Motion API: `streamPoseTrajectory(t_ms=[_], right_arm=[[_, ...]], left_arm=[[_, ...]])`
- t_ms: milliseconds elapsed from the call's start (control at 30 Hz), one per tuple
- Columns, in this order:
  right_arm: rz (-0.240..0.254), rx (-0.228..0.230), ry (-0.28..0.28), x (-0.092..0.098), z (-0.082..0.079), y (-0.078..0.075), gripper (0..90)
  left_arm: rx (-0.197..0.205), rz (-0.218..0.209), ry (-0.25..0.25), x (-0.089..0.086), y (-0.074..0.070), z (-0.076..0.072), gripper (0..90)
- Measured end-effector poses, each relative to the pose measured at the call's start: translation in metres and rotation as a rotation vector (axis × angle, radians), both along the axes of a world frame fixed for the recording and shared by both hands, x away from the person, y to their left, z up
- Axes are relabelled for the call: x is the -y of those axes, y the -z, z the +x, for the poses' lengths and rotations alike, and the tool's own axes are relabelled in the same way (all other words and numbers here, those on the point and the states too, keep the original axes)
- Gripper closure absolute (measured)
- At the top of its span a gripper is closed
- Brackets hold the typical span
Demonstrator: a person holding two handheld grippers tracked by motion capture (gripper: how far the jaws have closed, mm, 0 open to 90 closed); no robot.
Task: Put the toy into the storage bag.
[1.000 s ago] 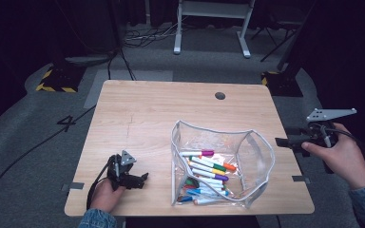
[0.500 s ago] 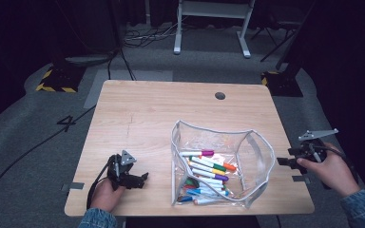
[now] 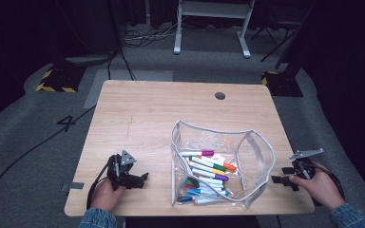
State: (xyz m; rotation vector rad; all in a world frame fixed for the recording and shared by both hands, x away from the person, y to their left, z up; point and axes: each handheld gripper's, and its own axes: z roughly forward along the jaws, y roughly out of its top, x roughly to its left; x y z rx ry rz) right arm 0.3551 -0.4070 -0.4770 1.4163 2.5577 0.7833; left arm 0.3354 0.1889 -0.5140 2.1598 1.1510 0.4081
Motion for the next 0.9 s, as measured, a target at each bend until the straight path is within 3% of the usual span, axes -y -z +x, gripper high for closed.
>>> streamPoseTrajectory(t_ms=[133,300,400,467,767,900], right_arm=[[-0.005,0.058,-0.001,-0.003,-0.005,0.007,24.5],[-0.046,0.184,-0.056,-0.006,-0.011,0.016,18.9],[0.009,0.272,-0.059,-0.007,-0.014,0.025,14.8],[0.057,0.332,-0.014,-0.01,-0.016,0.032,14.8],[0.057,0.336,-0.018,-0.01,-0.016,0.033,14.7],[0.054,0.335,0.005,-0.012,-0.018,0.032,14.6]], left_arm=[[0.0,0.0,0.0,0.0,0.0,0.0,0.0],[0.0,0.001,0.001,0.0,0.0,0.0,0.0],[0.0,0.0,0.0,0.0,0.0,0.0,0.0],[0.0,0.001,0.0,0.0,0.0,0.0,0.0],[0.0,0.001,0.0,0.0,0.0,0.0,0.0],[0.0,0.007,-0.016,0.0,0.0,-0.001,0.0]])
